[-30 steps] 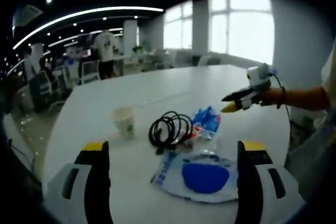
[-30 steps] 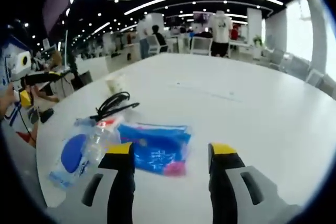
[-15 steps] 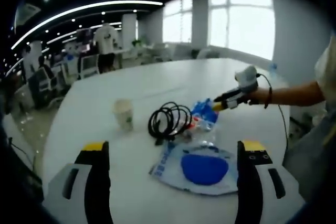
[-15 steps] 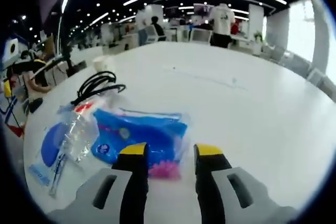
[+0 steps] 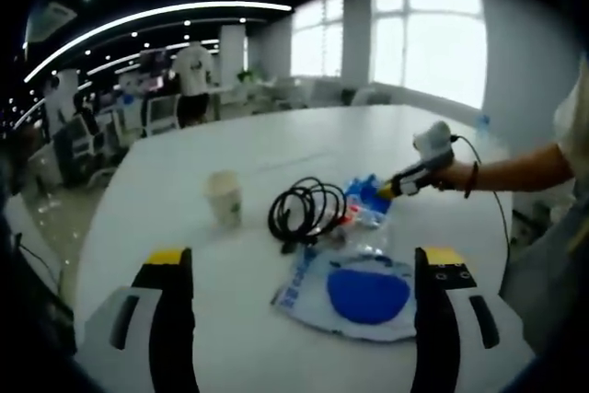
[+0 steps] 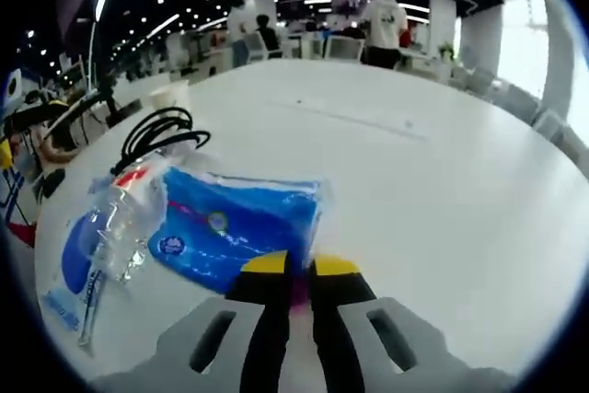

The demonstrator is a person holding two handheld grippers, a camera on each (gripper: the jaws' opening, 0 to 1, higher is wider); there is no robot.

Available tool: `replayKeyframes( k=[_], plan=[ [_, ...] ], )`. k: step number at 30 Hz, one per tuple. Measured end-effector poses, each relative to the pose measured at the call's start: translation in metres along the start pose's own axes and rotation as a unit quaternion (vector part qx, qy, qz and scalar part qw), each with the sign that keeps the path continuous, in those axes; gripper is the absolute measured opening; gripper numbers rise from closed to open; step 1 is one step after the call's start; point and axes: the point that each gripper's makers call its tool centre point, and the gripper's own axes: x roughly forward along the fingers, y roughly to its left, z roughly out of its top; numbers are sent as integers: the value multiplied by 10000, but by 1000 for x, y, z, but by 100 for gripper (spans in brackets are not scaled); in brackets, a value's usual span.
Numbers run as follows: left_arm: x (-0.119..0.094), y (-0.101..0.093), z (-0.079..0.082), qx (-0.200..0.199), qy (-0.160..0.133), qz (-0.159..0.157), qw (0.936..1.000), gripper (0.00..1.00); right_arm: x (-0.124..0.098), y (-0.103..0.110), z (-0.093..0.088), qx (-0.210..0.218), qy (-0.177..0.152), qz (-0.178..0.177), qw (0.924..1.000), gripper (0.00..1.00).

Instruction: Arrange the tabletop items into an orderly group along one side of the table until the central work area is clear of visible clutter.

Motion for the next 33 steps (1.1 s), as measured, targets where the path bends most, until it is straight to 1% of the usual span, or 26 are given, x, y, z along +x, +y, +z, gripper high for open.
replayKeyframes(
  k=[2,4,6,8,9,10,11,12,13,15,17,19,20,25,28,30,32,33],
  plan=[
    [0,0,0,51,-8,-7,10000,97,0,1,0,-37,24,-66,10000,4],
    [-1,1,-3,118,60,33,9999,97,0,0,1,-212,45,-70,9997,3],
    [-1,1,-5,170,89,20,9998,97,1,0,1,-168,44,-77,9998,2],
    [0,0,-5,168,84,2,9998,96,0,-1,1,23,20,-6,10000,2],
    [0,-1,-4,163,77,-28,9998,96,0,-1,1,284,-36,32,9996,1],
    [0,-1,-4,165,75,-36,9998,96,-1,-2,1,394,-33,42,9992,1],
    [0,-1,-4,174,59,-38,9998,97,-3,-3,3,412,-113,66,9991,1],
    [-1,-2,0,191,-24,-43,9998,97,-4,-1,6,589,-227,107,9979,1],
    [-1,-2,1,188,-49,-45,9998,97,-5,-1,7,676,-257,133,9973,1],
    [-1,-1,5,146,-140,-23,9998,98,-11,-3,11,656,-335,125,9972,1],
    [-1,0,6,162,-156,-7,9997,98,-15,-5,16,616,-381,100,9973,1],
    [-1,1,6,156,-153,12,9998,98,-18,-8,20,759,-473,127,9959,1],
    [-1,1,6,158,-145,4,9998,98,-20,-11,19,889,-440,115,9950,1],
    [-1,-1,6,174,-119,3,9998,98,-31,-28,18,949,-506,-53,9942,1],
    [-1,0,4,210,-89,28,9997,98,-39,-35,21,990,-599,-133,9932,1],
    [-1,1,3,208,-55,43,9998,97,-44,-39,24,1067,-661,-128,9920,1],
    [-1,1,3,199,-53,58,9998,97,-48,-40,28,1307,-736,-46,9887,1],
    [-2,1,3,200,-56,59,9998,97,-51,-43,30,1275,-769,-87,9888,1]
  ],
)
